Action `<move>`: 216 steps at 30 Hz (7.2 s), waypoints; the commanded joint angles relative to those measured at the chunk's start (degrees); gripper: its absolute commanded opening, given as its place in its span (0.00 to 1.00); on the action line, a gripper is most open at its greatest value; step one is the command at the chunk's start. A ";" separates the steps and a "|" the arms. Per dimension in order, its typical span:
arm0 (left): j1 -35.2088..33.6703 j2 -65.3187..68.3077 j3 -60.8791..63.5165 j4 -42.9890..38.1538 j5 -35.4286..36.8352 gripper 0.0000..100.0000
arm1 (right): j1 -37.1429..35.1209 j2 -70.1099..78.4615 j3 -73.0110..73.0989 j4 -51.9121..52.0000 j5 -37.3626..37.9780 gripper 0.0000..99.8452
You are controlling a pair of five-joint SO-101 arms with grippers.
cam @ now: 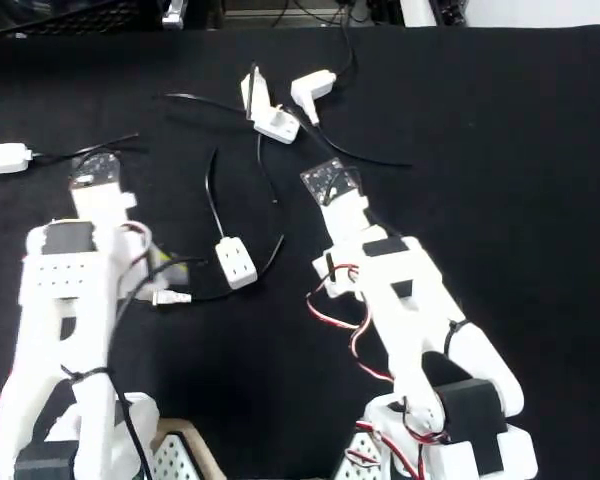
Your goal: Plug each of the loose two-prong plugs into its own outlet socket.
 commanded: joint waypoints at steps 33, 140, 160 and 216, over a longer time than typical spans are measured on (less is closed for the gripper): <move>11.82 -1.58 11.47 -20.75 -7.47 0.25 | -0.70 -2.15 -0.66 -0.88 0.35 0.26; 7.08 -1.58 21.23 -35.60 -72.79 0.03 | -0.70 -2.07 -0.48 -1.58 0.26 0.26; 6.11 -11.25 -9.54 -10.90 -32.79 0.03 | -0.79 -2.07 -0.48 -1.58 0.26 0.26; 49.71 -72.26 39.69 -36.31 6.86 0.03 | 0.00 -44.26 16.04 1.85 -0.35 0.26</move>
